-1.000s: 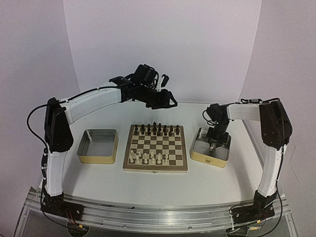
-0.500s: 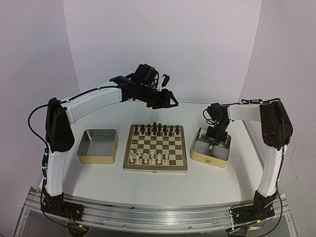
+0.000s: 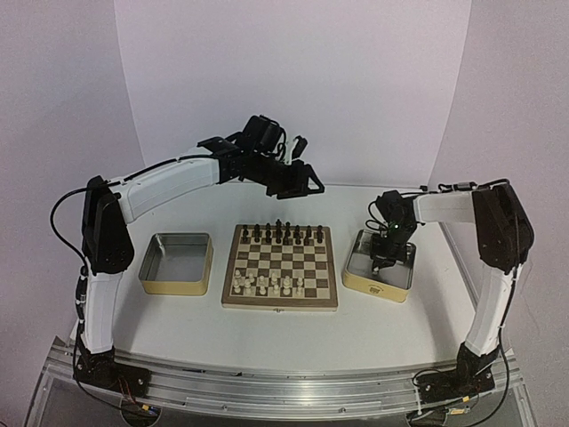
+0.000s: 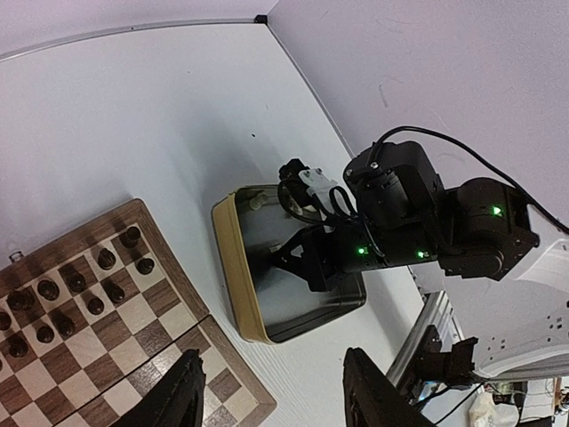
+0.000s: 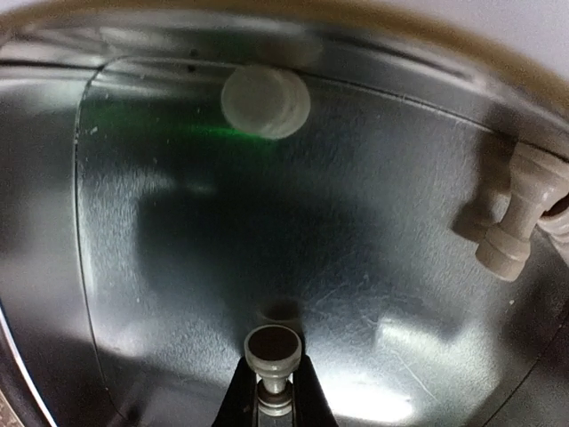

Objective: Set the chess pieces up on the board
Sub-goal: Pick up the chess piece from the storage box.

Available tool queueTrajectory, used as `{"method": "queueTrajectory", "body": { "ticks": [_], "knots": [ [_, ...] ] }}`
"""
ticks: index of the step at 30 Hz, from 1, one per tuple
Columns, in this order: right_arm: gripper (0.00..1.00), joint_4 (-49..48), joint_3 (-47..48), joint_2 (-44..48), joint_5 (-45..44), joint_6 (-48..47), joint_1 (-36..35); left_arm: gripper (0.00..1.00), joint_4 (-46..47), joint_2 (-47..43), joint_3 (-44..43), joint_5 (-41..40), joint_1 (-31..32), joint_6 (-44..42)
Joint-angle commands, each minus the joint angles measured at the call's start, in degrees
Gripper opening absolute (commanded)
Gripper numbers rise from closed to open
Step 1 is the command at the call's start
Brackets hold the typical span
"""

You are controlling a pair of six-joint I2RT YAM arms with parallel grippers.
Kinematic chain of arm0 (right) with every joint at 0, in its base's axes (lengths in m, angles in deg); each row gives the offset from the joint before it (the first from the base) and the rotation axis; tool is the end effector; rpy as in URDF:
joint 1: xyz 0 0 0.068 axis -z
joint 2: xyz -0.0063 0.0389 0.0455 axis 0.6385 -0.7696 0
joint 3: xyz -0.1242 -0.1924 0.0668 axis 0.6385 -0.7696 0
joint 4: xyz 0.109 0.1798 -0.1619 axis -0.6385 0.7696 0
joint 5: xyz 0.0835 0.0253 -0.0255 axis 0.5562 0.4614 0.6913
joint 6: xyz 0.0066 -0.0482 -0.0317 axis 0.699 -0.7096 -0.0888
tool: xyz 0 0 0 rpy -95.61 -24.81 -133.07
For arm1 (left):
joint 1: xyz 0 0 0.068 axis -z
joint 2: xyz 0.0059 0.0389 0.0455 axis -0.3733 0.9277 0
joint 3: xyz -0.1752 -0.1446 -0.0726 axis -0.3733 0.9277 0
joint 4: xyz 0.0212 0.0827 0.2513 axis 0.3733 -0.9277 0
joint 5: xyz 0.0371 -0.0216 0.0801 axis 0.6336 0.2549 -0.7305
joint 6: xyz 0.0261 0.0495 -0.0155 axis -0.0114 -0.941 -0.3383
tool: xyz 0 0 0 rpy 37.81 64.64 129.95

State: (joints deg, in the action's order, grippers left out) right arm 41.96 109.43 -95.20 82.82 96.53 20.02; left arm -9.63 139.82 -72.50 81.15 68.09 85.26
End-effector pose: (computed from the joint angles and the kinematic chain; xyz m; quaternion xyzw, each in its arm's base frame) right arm 0.3490 0.1247 0.1057 0.0693 0.9878 0.0548 0.1279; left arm 0.3243 -0.3591 0.2960 0.2064 0.8472 -0.4111 0.2658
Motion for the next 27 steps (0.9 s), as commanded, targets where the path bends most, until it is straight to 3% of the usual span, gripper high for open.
{"method": "queueTrajectory", "body": {
  "ticks": [1, 6, 9, 12, 27],
  "knots": [
    [0.0, 0.62, -1.78, 5.66, 3.36, -6.39, -0.25, 0.53, -0.18, 1.35, -2.34, 5.54, -0.75, 3.1],
    [0.03, 0.21, -2.73, 6.62, 6.09, -13.19, -0.24, 0.53, -0.09, 1.86, -2.14, 8.04, -1.06, 3.94],
    [0.28, -1.09, -3.38, 5.75, 5.54, -16.0, -0.26, 0.53, 0.3, 1.87, -1.53, 8.15, -1.08, 4.04],
    [0.41, -2.08, -3.37, 4.83, 4.06, -16.29, -0.26, 0.53, 0.32, 2.04, -1.36, 8.36, -1.08, 4.2],
    [0.34, -5.99, -8.91, 9.13, 1.01, -2.25, -0.28, 0.53, 0.42, 3.09, -2.27, 7.9, -1.08, 4.76]
  ]
}}
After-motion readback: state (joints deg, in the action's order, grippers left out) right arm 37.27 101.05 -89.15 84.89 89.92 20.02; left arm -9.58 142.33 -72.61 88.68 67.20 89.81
